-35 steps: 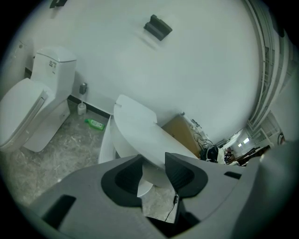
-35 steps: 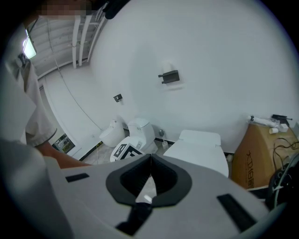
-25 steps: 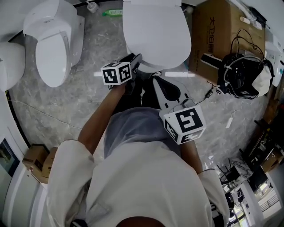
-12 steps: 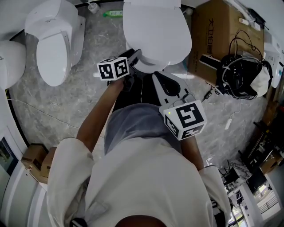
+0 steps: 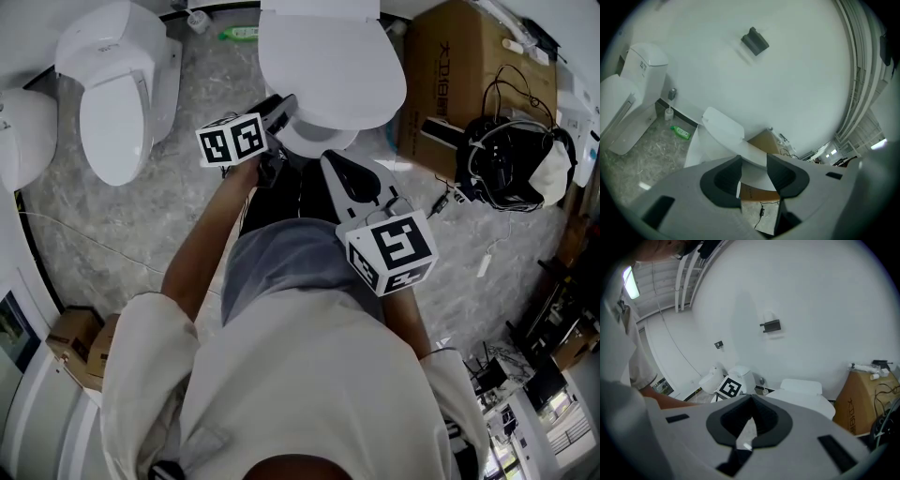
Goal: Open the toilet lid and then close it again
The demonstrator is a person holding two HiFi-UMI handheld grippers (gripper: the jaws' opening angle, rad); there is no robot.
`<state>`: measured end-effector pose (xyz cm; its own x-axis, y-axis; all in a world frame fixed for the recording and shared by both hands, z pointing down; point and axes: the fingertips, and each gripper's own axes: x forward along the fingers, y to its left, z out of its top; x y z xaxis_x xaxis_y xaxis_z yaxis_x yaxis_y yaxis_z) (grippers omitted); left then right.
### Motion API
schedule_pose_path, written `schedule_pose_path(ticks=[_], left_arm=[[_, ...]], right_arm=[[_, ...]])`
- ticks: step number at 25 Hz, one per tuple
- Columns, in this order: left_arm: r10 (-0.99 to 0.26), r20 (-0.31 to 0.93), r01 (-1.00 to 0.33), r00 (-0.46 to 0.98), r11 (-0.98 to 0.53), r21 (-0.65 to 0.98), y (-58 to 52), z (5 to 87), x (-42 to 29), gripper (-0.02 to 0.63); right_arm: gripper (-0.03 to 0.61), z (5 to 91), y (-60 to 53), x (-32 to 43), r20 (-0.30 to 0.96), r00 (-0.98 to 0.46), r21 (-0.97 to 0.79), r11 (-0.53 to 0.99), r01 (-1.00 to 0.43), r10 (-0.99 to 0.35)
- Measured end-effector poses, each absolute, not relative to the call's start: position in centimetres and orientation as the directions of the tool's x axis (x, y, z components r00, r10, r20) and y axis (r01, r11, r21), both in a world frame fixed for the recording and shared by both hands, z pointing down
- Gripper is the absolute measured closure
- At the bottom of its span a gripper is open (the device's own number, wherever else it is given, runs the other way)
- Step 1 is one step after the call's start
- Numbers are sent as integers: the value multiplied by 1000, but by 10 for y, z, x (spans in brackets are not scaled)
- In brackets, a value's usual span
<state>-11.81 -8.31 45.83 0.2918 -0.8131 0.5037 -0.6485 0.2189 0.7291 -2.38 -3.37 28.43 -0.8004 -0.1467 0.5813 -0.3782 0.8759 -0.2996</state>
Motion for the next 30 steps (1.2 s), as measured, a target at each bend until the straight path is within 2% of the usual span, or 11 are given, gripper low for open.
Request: schedule_pose_path(ticks=[30], left_arm=[[-913, 343, -590, 222, 155, 793, -131, 407, -150, 449]], right_arm=[[568, 272, -48, -13, 555, -811, -317, 854, -412, -185]])
